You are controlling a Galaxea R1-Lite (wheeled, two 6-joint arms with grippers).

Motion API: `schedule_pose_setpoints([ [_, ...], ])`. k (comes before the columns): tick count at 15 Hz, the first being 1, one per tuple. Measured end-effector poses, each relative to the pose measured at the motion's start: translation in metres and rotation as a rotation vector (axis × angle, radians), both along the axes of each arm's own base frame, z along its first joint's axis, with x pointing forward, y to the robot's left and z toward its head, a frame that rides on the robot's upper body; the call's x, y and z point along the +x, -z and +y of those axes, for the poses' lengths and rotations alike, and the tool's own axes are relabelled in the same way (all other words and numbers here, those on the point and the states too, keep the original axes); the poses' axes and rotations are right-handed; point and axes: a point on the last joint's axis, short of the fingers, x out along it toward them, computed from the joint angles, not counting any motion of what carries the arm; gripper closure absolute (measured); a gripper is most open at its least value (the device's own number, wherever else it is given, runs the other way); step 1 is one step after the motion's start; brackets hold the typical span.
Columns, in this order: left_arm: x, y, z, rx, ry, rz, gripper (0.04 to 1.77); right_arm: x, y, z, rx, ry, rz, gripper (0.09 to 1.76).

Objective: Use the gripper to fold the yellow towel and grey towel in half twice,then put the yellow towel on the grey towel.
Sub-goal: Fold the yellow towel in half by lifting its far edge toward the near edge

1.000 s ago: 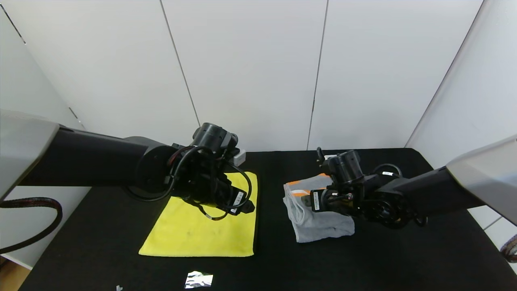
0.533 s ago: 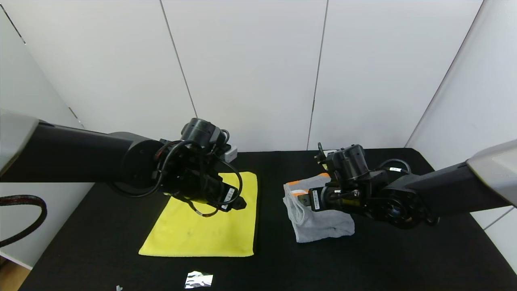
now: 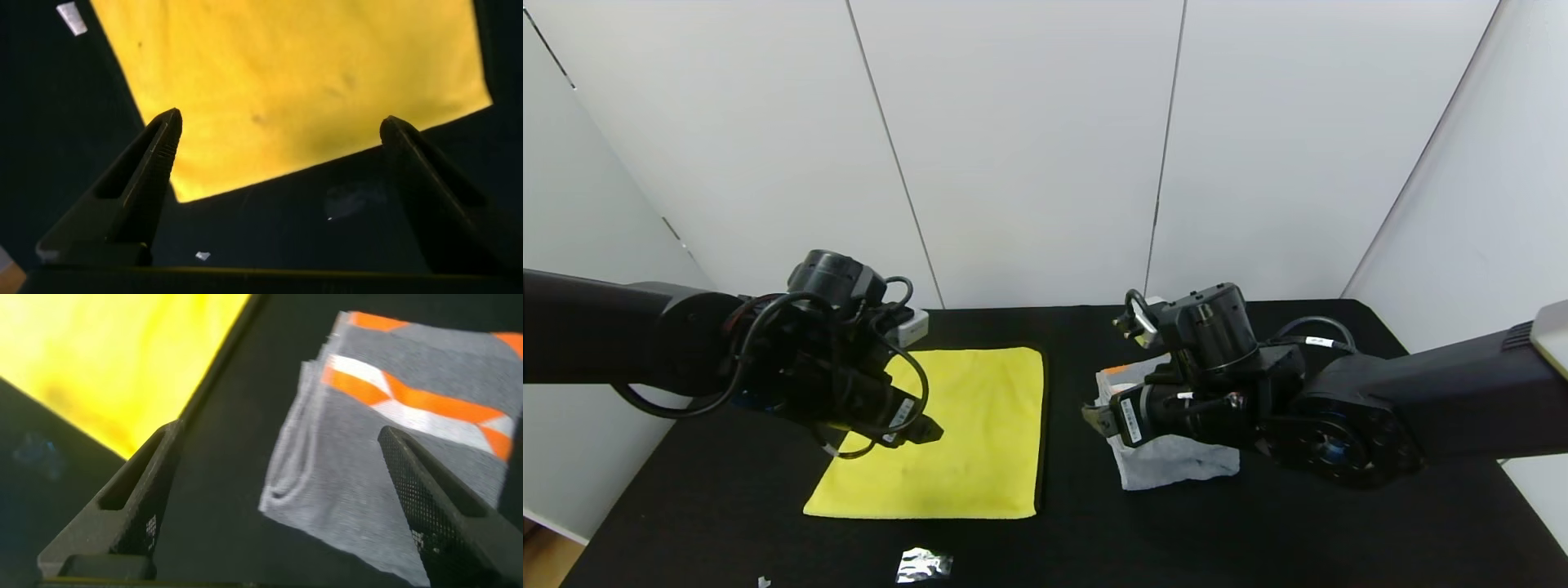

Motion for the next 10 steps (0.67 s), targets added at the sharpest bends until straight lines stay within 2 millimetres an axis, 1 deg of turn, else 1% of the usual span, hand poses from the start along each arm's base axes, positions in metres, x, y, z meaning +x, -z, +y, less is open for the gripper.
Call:
schedule_pose_setpoints([
  [3,-0.006,0.005,0.027,0.044,-0.017,0.024,0.09,-0.010,0.000,0.019,-0.015,-0.064,-0.006,0.14],
  [5,-0.007,0.008,0.045,0.069,-0.015,0.042,0.09,-0.015,0.000,0.028,-0.038,-0.091,0.020,0.14],
  [10,-0.009,0.014,0.079,0.083,-0.029,0.074,0.09,-0.018,-0.016,0.050,-0.081,-0.139,0.063,0.14],
])
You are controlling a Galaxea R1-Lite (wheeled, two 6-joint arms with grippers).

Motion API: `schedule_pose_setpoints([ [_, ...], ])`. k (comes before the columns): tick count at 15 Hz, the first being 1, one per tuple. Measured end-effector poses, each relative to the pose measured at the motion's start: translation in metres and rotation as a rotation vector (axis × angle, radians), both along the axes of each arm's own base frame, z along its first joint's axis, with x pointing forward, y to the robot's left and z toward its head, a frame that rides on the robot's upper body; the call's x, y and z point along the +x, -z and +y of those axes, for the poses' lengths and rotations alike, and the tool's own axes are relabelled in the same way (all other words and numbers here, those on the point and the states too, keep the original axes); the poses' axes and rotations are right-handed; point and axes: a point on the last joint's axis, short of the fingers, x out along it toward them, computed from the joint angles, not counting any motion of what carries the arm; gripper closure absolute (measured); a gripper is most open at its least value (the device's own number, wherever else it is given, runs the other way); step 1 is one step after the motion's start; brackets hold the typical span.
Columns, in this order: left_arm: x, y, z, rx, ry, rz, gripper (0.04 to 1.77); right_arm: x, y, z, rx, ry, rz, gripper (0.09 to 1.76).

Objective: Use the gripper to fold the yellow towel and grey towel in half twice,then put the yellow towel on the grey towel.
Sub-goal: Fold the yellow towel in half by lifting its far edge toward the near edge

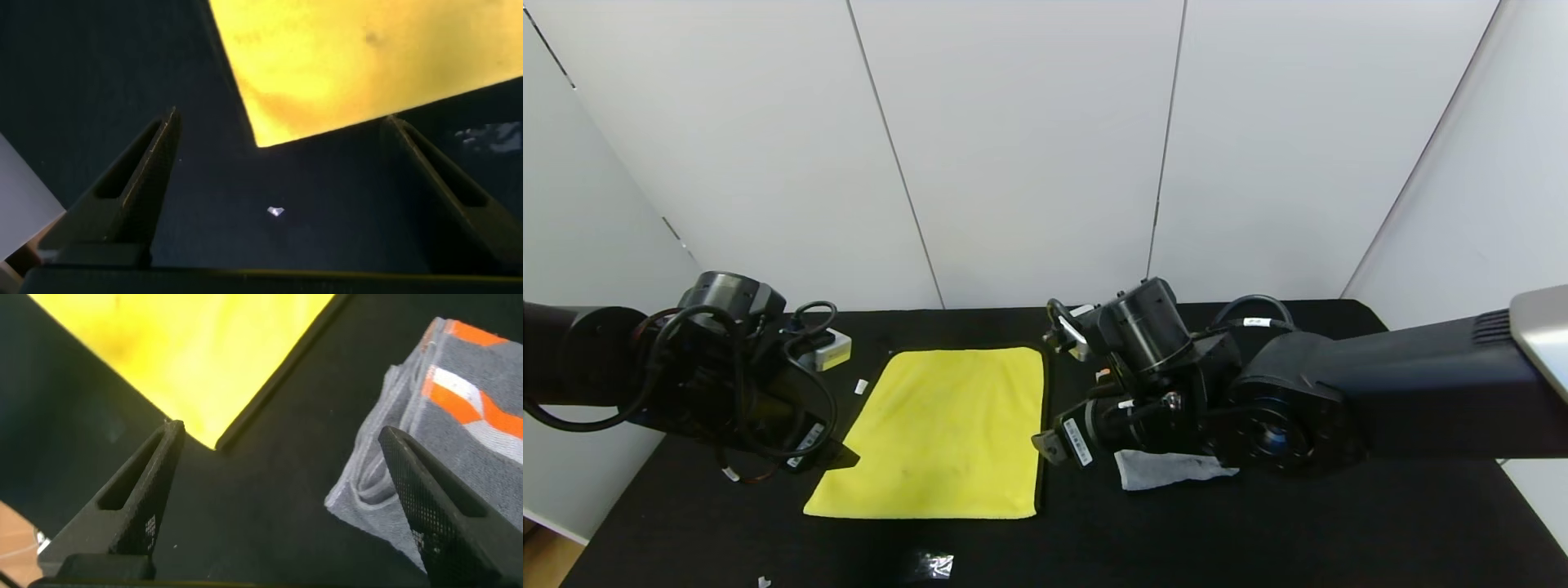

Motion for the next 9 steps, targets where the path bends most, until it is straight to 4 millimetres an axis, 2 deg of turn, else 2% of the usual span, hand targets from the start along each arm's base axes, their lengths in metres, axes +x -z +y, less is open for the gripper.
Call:
schedule_pose_setpoints([
  [2,0.001,0.002,0.008,0.003,0.020,0.010,0.09,-0.002,-0.005,0.012,-0.023,-0.026,0.016,0.14],
  [4,0.000,0.008,0.014,-0.011,0.056,0.026,0.09,-0.007,-0.002,0.027,-0.044,-0.068,0.018,0.14],
  [9,-0.006,0.020,0.018,-0.061,0.180,0.063,0.09,-0.014,0.026,0.053,-0.094,-0.118,0.042,0.14],
])
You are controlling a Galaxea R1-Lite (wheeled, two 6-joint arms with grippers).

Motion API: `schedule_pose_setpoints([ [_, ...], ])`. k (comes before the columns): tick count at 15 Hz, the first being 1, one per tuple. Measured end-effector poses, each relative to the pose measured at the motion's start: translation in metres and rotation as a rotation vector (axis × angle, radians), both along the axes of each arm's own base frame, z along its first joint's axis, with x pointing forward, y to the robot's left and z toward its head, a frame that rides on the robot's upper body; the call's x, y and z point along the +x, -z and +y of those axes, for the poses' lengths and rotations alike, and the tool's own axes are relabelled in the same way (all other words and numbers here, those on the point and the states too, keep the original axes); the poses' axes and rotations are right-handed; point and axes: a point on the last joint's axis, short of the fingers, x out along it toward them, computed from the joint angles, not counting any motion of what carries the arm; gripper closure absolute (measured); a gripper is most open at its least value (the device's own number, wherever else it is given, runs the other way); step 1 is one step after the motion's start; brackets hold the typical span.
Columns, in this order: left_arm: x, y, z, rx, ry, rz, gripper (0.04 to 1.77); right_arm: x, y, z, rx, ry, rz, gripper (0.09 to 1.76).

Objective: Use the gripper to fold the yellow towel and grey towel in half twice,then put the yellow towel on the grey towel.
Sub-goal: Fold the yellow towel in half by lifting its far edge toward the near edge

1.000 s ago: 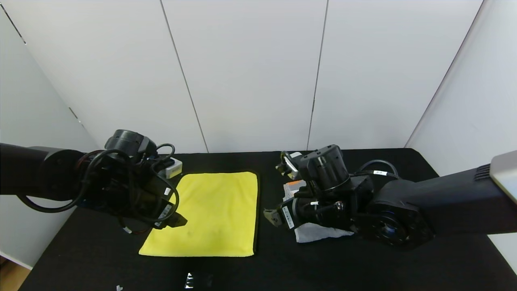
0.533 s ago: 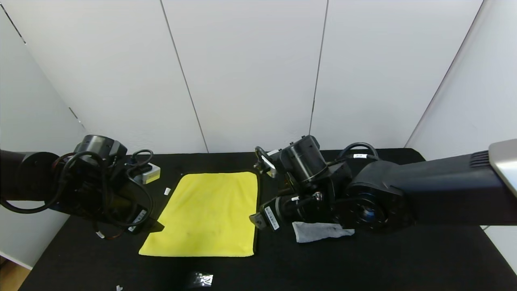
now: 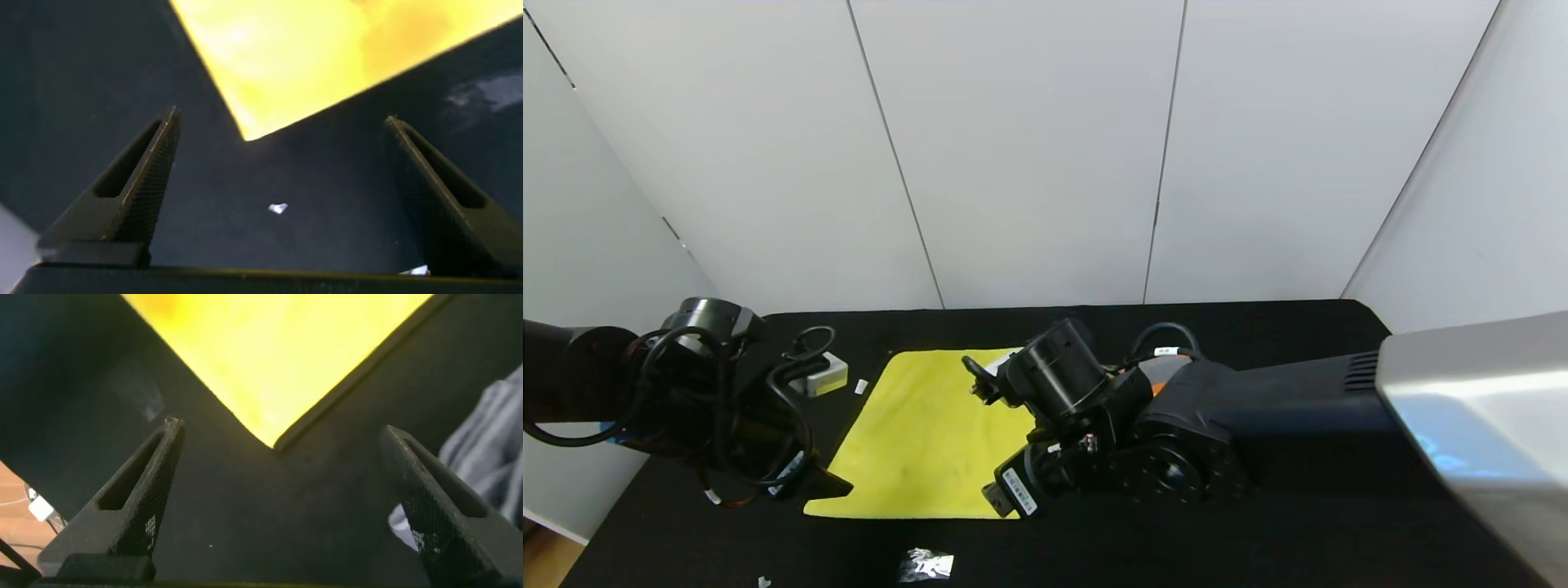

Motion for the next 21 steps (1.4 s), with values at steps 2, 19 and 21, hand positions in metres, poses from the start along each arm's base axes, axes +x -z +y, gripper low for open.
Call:
schedule_pose_setpoints([
  [2,-0.002,0.004,0.002,-0.005,0.043,0.008,0.09,0.001,0.010,0.004,-0.014,-0.003,0.012,0.14],
  [19,0.015,0.053,0.007,0.073,0.069,0.105,0.09,0.000,0.055,0.032,-0.092,0.030,0.024,0.14],
  [21,0.015,0.056,0.011,0.079,0.069,0.111,0.09,-0.001,0.060,0.034,-0.094,0.041,0.033,0.14],
])
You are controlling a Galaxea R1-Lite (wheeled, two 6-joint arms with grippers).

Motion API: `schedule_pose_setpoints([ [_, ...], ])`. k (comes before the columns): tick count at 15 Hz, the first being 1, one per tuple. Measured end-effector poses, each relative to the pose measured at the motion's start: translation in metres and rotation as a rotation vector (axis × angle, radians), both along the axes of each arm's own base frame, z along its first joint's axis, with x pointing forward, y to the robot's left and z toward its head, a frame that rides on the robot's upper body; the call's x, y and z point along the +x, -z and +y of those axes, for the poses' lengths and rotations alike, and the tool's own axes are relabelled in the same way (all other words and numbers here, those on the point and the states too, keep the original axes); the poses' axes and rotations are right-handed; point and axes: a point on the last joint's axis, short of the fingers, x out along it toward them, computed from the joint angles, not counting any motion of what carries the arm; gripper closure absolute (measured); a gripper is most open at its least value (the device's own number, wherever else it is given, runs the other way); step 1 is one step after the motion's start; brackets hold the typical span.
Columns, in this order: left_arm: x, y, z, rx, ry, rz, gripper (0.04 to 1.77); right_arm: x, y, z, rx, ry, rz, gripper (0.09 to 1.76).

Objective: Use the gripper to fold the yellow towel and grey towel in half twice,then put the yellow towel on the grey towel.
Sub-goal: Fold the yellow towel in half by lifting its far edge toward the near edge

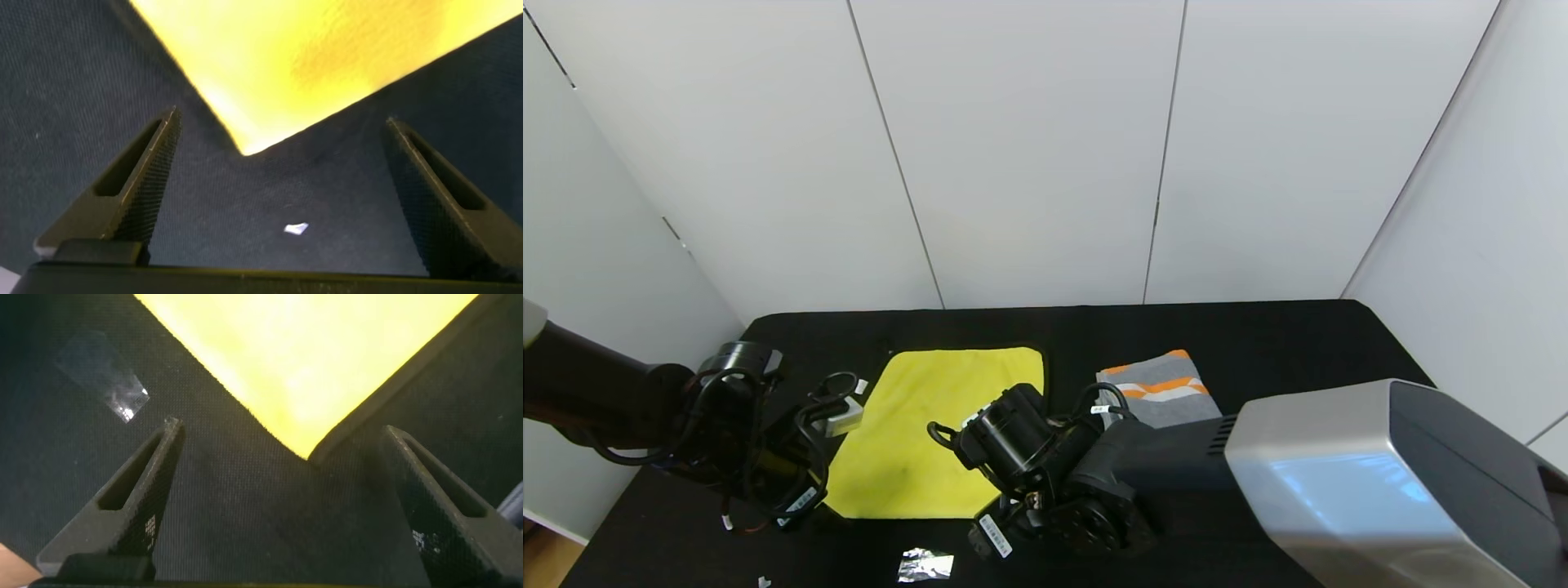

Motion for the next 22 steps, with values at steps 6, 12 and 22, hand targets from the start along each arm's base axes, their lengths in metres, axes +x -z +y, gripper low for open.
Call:
schedule_pose_setpoints([
  [6,0.001,0.004,0.002,0.039,-0.002,0.012,0.09,0.000,0.006,0.005,-0.011,0.019,0.008,0.14],
  [12,0.005,0.010,0.001,0.037,0.001,0.019,0.09,0.000,0.008,0.006,-0.009,0.021,0.011,0.14],
  [22,0.008,0.014,0.000,0.049,-0.002,0.027,1.69,0.001,0.007,0.007,-0.002,0.028,0.007,0.14],
])
